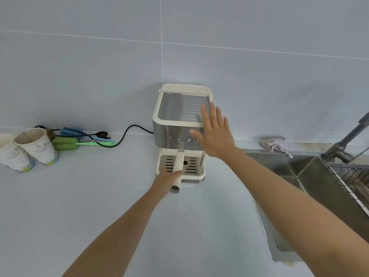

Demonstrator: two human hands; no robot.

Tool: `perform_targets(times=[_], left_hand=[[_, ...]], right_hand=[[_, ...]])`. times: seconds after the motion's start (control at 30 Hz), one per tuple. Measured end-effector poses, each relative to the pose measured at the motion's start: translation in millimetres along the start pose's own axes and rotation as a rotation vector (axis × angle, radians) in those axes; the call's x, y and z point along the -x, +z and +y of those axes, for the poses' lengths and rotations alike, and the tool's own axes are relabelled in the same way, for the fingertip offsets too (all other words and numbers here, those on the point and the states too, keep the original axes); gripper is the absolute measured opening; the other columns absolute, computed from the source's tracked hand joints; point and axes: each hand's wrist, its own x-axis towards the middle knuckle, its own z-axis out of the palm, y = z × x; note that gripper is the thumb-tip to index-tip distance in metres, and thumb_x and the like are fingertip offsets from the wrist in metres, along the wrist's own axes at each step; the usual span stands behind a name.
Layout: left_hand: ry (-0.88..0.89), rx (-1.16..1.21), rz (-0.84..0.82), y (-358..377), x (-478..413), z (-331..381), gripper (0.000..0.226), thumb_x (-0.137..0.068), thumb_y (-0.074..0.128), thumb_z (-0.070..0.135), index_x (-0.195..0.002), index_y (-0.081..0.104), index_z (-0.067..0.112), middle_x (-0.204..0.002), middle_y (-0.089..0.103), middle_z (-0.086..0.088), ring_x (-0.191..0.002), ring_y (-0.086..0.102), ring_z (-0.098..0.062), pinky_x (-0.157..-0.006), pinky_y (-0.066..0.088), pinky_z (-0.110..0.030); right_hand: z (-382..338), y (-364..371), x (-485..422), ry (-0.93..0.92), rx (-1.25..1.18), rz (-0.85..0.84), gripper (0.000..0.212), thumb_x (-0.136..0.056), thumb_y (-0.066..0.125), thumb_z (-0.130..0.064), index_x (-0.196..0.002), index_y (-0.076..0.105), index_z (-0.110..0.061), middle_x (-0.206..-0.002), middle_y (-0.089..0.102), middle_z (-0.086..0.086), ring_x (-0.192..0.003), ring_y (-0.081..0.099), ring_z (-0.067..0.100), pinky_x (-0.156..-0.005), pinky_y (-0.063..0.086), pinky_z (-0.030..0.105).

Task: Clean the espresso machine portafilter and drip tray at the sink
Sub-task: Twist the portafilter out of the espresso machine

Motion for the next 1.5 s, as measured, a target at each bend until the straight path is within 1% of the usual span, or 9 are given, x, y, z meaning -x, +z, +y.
perform_targets(times=[0.07,0.17,0.3,0.43,0.57,0.73,0.93,1.23,1.5], left_hand=[[-0.073,0.044,-0.019,1.7,-5.9,6.8,0.036,-0.087,0.06,0.025,-0.117,0.04,0.021,-0.094,0.052,0.005,-0.091,0.054,-0.018,-0.062,0.041,-0.021],[-0.165,0.039,-0.071,2.8,-15.4,12.1,0.032,-0.083,0.065,0.023,-0.11,0.048,0.015,-0.091,0.056,-0.004,-0.078,0.058,-0.019,-0.069,0.046,-0.027],[-0.199,0.085,-0.102,10.9,-23.5,15.2,0.026,-0.082,0.065,0.013,-0.104,0.05,0.011,-0.08,0.054,-0.006,-0.063,0.058,-0.018,-0.058,0.048,-0.029],[-0.189,-0.006,-0.047,17.9,-28.2,14.2,0.023,-0.082,0.065,0.007,-0.098,0.049,0.006,-0.068,0.053,-0.006,-0.055,0.054,-0.017,-0.051,0.045,-0.026],[-0.149,-0.04,0.006,20.9,-30.2,12.9,0.023,-0.083,0.063,0.006,-0.1,0.047,0.006,-0.061,0.048,-0.006,-0.046,0.046,-0.016,-0.043,0.039,-0.024],[-0.139,-0.077,0.005,21.3,-32.4,11.0,0.041,-0.083,0.055,-0.001,-0.121,0.045,0.009,-0.068,0.048,-0.006,-0.047,0.045,-0.016,-0.043,0.038,-0.023],[-0.1,-0.115,-0.023,18.5,-31.3,10.2,0.035,-0.081,0.047,-0.006,-0.107,0.041,0.016,-0.069,0.046,-0.005,-0.048,0.044,-0.016,-0.047,0.039,-0.022],[-0.076,-0.204,-0.05,13.6,-34.2,9.9,0.031,-0.078,0.05,-0.007,-0.103,0.041,0.009,-0.069,0.047,-0.006,-0.043,0.047,-0.015,-0.045,0.042,-0.022],[-0.056,-0.243,-0.083,9.0,-40.0,7.2,0.03,-0.077,0.051,-0.007,-0.102,0.044,0.008,-0.067,0.048,-0.007,-0.039,0.048,-0.015,-0.045,0.043,-0.022]], right_hand=[[0.7,-4.3,-12.6,-0.057,-0.021,-0.026,0.073,-0.095,0.024,-0.053,-0.146,-0.017,-0.019,-0.156,-0.016,0.009,-0.145,-0.012,0.026,-0.117,-0.003,0.042],[3.4,-7.3,-27.7,-0.141,-0.037,-0.082,0.073,-0.095,0.028,-0.05,-0.146,-0.015,-0.022,-0.158,-0.01,0.005,-0.146,-0.009,0.023,-0.117,-0.003,0.04],[5.6,-0.6,-39.7,-0.182,0.042,-0.103,0.07,-0.094,0.026,-0.054,-0.147,-0.009,-0.025,-0.158,0.0,0.004,-0.146,-0.001,0.023,-0.118,0.002,0.04],[6.1,8.9,-45.1,-0.221,0.173,-0.011,0.063,-0.094,0.024,-0.055,-0.148,0.012,-0.024,-0.152,0.022,0.006,-0.14,0.018,0.025,-0.115,0.015,0.039],[8.3,14.8,-45.9,-0.234,0.192,0.065,0.07,-0.088,0.013,-0.064,-0.144,0.024,-0.025,-0.149,0.029,0.006,-0.136,0.025,0.026,-0.111,0.021,0.038],[8.3,18.5,-44.8,-0.266,0.139,0.166,0.085,-0.076,0.002,-0.064,-0.14,0.037,-0.021,-0.141,0.042,0.009,-0.13,0.036,0.028,-0.105,0.028,0.039],[13.4,28.8,-48.5,-0.327,0.094,0.369,0.062,-0.087,0.029,-0.055,-0.118,0.061,-0.012,-0.113,0.064,0.014,-0.102,0.06,0.033,-0.086,0.048,0.042],[19.4,38.6,-55.7,-0.402,0.148,0.559,0.053,-0.086,0.039,-0.052,-0.106,0.068,-0.014,-0.1,0.07,0.012,-0.089,0.067,0.03,-0.076,0.054,0.036],[22.9,44.5,-60.2,-0.435,0.167,0.707,0.063,-0.093,0.023,-0.057,-0.103,0.068,-0.014,-0.098,0.07,0.008,-0.089,0.067,0.027,-0.073,0.053,0.033]])
